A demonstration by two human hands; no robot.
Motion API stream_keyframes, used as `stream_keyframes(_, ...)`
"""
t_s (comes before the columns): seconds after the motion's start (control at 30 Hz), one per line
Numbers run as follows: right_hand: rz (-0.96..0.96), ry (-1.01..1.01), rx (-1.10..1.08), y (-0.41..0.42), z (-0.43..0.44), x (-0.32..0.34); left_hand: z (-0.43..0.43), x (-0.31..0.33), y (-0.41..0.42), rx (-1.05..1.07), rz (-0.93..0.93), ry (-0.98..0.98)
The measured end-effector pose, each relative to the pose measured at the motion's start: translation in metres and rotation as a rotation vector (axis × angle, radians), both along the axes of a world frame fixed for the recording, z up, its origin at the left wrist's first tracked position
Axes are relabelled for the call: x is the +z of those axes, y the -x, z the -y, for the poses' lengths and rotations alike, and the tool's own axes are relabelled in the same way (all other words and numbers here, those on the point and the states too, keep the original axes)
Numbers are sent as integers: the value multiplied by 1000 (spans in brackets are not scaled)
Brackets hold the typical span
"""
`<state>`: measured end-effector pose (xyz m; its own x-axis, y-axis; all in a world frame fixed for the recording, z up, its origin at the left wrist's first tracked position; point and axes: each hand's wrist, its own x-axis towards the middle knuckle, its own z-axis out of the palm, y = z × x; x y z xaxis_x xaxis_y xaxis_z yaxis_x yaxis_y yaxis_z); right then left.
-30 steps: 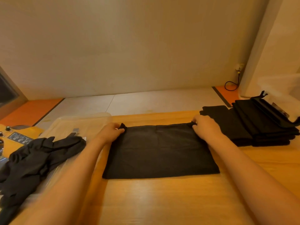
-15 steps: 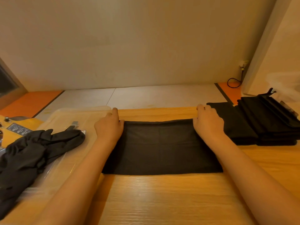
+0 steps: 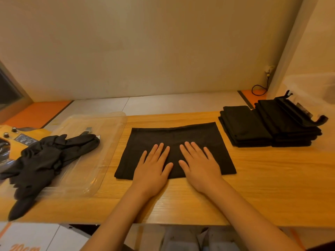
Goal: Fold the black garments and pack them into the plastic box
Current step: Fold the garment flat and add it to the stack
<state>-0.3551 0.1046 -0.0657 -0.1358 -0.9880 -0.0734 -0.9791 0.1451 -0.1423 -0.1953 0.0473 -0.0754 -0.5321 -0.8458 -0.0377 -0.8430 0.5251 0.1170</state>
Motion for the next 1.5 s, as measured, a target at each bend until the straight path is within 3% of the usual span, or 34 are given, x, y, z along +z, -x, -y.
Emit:
stream_keyframes(0.17,16,-30,-138,13,-55,0,-34,-1,-16,-7,-3,-26)
stream_keyframes(0.4,-4,10,-136,-7,-101,10,-80,9,-32,-15,-84,-49)
stream_keyframes(0.5,24,136,6,-17,-68,18,-61,15,-20,-9,-104,1)
stream_keyframes(0.63,68,80,174,-24,-11,11,-17,13,-8,-12,-50,0)
stream_keyframes(0.97,23,-1,-174,36,-8,-1,8,4,-46,253,-75,-10)
stream_keyframes(1.07,15,28,-166,30,-1,4,12,13,-34,293,-102,142)
stream_keyframes(1.17,39,72,-5,18,15,11,21,23,-7,139,-146,187)
stream_keyframes(1.27,25,63,67,18,32,12,35,20,12,-10,-51,27)
stream_keyframes(1.4,16,-10,69,35,37,2,43,6,8,-23,-16,-66)
stream_keyframes(1.5,36,51,58,36,34,-2,39,2,4,-28,-159,-21)
